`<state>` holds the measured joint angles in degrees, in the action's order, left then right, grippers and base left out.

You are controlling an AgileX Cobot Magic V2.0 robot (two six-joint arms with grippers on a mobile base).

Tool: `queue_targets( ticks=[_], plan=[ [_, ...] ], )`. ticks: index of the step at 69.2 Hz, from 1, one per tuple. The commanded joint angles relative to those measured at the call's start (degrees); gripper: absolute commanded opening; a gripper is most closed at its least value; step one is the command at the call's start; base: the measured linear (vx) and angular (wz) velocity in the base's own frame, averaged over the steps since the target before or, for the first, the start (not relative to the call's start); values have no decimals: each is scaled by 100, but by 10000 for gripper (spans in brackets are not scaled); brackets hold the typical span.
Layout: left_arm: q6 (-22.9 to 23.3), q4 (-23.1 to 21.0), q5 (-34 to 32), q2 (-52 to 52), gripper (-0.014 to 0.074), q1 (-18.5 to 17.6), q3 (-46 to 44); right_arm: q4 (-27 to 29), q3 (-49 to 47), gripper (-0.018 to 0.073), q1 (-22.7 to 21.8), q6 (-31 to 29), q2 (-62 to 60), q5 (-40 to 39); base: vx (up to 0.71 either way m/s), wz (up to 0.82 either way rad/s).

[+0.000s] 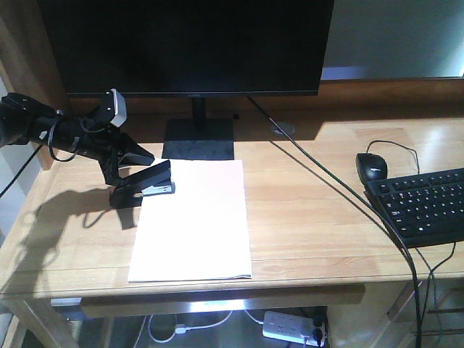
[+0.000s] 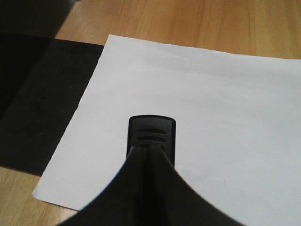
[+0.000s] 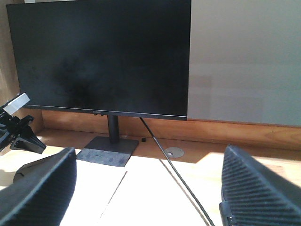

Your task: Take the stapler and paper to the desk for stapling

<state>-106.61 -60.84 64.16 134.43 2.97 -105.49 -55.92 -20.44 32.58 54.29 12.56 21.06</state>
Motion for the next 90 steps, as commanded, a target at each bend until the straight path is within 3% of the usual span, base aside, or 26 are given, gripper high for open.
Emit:
queue_targets(
  ticks=[1, 23, 36, 49, 60, 72, 90],
  plan=[
    [24, -369, 97, -352, -6, -83, -158, -177, -148, 591, -8, -21, 50, -238, 0, 0],
    [109, -276, -285, -347, -6, -397, -158, -177, -148, 591, -8, -21, 50, -238, 0, 0],
    [357, -256, -540, -282, -6, -403, -158, -177, -148, 591, -8, -21, 50, -238, 0, 0],
    [370, -193, -377, -76, -6, -403, -158, -177, -148, 591, -8, -21, 50, -238, 0, 0],
    [382, 67, -149, 5, -6, -409, -158, -177, -148, 591, -8, -21, 50, -238, 0, 0],
    [805, 446, -386, 5, -6, -409, -158, -177, -148, 591, -8, -21, 50, -238, 0, 0],
    [820, 725, -421, 134, -6, -435, -158, -177, -148, 591, -8, -21, 50, -238, 0, 0]
  ],
)
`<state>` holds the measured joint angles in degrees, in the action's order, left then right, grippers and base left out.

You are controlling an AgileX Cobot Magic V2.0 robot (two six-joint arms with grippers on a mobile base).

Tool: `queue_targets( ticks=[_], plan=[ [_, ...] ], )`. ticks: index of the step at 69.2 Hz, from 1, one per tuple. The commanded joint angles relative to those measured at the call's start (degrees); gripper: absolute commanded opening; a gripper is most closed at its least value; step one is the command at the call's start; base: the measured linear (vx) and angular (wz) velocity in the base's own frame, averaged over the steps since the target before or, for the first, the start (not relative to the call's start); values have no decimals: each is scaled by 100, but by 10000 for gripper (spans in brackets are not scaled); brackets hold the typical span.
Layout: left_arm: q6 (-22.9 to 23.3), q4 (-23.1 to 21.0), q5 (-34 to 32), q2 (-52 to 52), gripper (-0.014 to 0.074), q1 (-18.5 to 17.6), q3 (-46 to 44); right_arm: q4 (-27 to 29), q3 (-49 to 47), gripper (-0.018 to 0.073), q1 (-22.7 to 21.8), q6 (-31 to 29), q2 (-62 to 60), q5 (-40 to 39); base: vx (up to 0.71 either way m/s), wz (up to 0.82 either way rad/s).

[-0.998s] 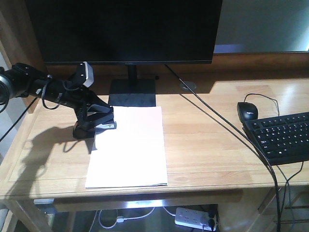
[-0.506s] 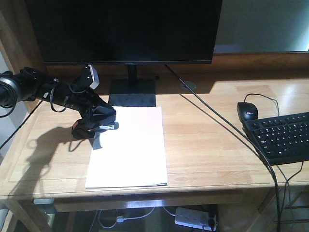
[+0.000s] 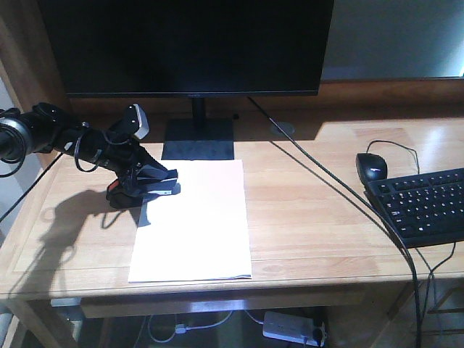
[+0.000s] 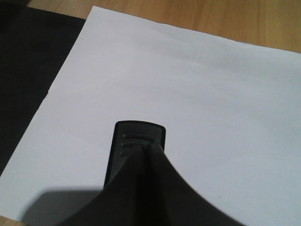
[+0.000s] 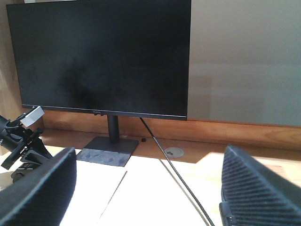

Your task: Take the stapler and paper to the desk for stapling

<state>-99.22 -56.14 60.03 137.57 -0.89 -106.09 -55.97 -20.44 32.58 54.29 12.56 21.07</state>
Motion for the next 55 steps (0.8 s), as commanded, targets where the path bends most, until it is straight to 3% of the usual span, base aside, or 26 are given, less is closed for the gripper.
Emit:
queue_targets(
  ticks=[1, 13, 55],
  plan=[
    [81, 287, -2, -157, -6, -61, -99, -172, -148, 591, -8, -21, 50, -239, 0, 0],
    [210, 632, 11, -25, -6, -131, -99, -172, -148, 591, -8, -21, 50, -239, 0, 0],
    [364, 612, -116, -17, -6, -131, -99, -172, -148, 591, -8, -21, 50, -239, 0, 0]
  ],
)
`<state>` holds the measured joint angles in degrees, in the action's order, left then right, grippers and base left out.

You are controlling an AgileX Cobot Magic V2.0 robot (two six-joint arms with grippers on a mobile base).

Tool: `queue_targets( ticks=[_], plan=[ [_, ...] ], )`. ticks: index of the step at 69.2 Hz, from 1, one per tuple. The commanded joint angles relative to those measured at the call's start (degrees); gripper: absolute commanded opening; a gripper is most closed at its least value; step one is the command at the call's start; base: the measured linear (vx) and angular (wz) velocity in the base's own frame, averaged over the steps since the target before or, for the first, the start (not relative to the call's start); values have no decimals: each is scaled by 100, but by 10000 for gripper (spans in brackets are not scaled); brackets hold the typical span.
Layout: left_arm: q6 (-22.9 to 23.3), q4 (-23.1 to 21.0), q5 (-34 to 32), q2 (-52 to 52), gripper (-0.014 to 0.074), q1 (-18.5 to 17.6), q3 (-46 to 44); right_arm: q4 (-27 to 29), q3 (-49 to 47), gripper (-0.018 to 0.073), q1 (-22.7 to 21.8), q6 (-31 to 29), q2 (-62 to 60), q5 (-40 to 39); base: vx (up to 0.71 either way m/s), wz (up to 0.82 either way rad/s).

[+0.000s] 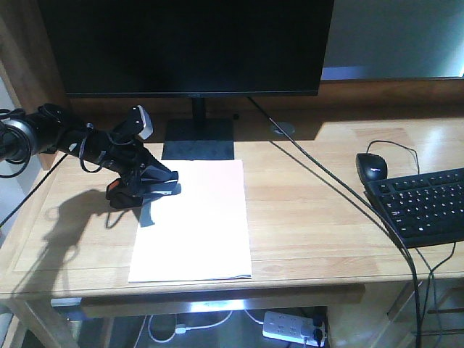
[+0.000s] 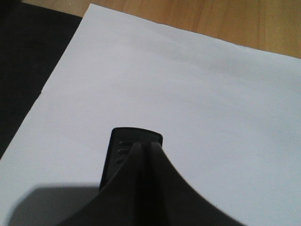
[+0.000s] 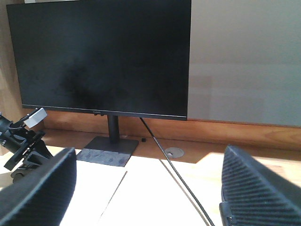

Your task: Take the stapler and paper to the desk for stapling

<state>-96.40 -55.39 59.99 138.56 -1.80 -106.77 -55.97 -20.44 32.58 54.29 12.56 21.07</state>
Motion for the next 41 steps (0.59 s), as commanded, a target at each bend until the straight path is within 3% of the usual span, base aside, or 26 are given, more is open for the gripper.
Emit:
queue_targets(
  ticks=[1, 41],
  plan=[
    [82, 537, -112, -115, -6, -40, -30, -172, -148, 591, -8, -21, 50, -239, 0, 0],
    [82, 533, -264, -115, -6, -40, -30, -172, -148, 591, -8, -21, 50, -239, 0, 0]
  ],
)
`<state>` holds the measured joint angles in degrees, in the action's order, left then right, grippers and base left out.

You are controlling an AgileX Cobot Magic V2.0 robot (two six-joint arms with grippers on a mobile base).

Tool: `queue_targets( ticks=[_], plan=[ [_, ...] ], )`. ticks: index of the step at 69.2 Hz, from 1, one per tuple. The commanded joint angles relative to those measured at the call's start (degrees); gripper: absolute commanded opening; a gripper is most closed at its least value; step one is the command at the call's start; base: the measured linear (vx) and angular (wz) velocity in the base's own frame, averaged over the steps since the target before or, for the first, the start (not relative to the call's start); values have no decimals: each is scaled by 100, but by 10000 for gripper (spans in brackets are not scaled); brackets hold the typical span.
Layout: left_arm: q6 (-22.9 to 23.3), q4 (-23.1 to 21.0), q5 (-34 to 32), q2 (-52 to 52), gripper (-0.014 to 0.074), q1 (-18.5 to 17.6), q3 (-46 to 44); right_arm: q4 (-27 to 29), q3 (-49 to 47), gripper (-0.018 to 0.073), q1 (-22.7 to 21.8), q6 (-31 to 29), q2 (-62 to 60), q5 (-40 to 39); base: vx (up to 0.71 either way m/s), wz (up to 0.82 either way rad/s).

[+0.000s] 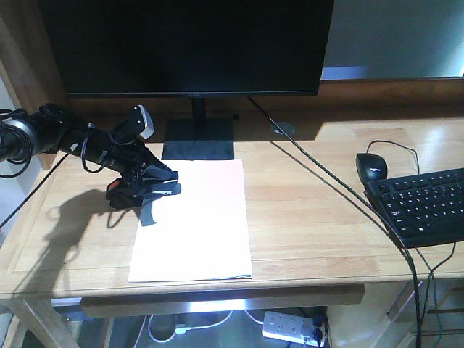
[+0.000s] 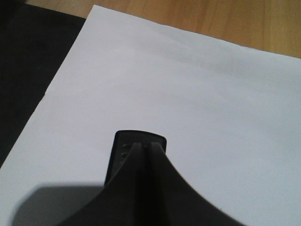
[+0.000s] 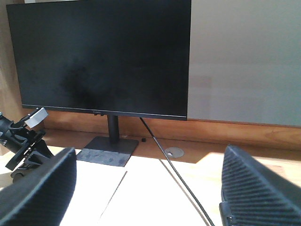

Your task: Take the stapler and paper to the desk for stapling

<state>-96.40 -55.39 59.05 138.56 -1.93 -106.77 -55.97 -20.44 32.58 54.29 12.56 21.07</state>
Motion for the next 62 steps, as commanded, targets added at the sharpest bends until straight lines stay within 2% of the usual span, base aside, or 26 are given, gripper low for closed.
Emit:
queue_targets(
  ticks=[1, 62],
  plan=[
    [82, 533, -176, -115, -6, -27, -30, -172, -148, 591, -8, -21, 50, -239, 0, 0],
    [77, 533, -177, -115, -6, -27, -30, -172, -148, 591, -8, -21, 50, -239, 0, 0]
  ],
)
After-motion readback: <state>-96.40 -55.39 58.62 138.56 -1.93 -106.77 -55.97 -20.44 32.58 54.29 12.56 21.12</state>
